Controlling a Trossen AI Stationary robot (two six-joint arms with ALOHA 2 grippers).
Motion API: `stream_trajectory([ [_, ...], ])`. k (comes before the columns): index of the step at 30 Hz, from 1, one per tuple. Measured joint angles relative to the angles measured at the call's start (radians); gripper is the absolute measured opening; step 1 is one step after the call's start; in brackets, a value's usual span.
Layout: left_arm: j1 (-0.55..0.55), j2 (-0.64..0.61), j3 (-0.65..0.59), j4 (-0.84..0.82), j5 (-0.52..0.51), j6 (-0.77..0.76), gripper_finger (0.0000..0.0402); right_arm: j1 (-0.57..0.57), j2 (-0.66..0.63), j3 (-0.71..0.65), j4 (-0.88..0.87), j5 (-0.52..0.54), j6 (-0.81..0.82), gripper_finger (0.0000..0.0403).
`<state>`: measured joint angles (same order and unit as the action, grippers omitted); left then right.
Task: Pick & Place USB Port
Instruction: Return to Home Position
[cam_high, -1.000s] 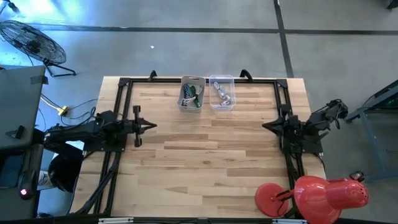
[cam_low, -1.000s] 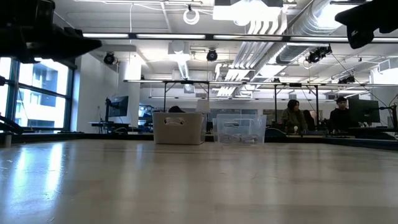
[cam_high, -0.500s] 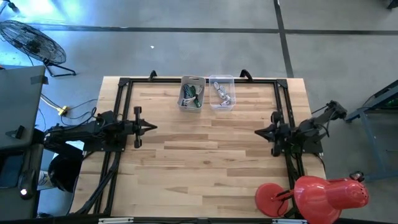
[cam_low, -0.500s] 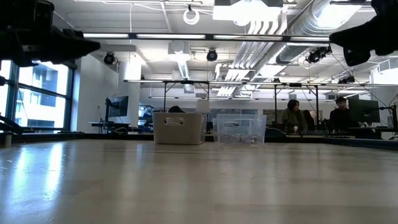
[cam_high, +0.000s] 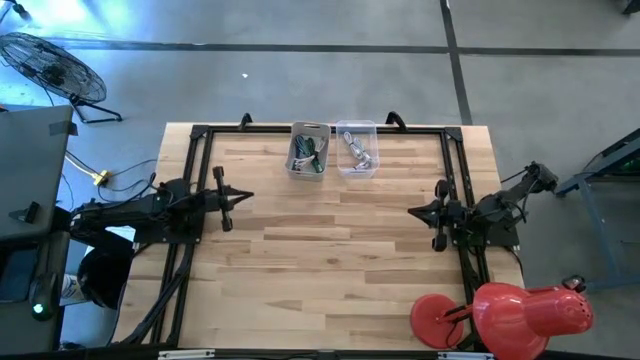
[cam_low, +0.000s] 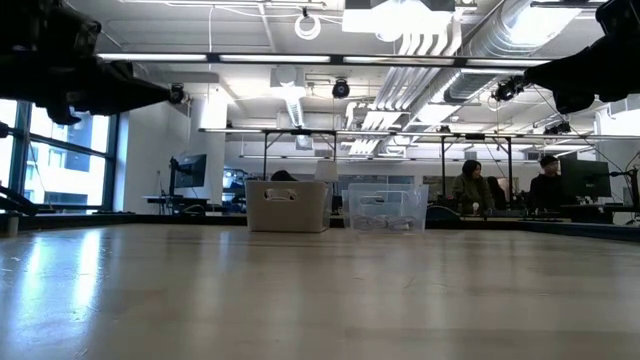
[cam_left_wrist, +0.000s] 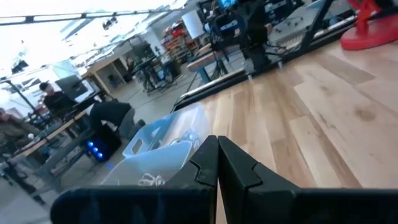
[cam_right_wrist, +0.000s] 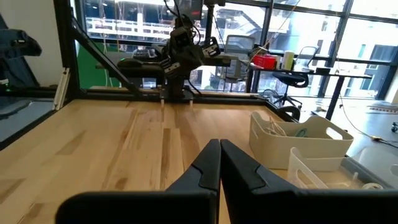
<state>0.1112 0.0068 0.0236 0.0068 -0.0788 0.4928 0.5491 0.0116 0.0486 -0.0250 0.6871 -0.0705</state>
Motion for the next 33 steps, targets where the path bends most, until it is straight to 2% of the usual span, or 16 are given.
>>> stream_trajectory([
  [17, 0.000, 0.002, -0.001, -0.009, 0.037, 0.090, 0.0000, 0.000, 0.000, 0.000, -0.001, 0.001, 0.007, 0.0000],
  [21, 0.000, 0.002, -0.001, -0.013, 0.072, 0.020, 0.0000, 0.000, 0.000, 0.000, -0.001, -0.001, 0.010, 0.0000],
  [26, 0.000, 0.002, -0.002, -0.017, 0.073, -0.133, 0.0000, 0.000, 0.000, 0.000, -0.003, -0.001, 0.010, 0.0000],
  [33, 0.000, 0.002, -0.002, -0.017, 0.062, -0.238, 0.0000, 0.000, 0.000, 0.000, -0.008, -0.001, 0.018, 0.0000],
])
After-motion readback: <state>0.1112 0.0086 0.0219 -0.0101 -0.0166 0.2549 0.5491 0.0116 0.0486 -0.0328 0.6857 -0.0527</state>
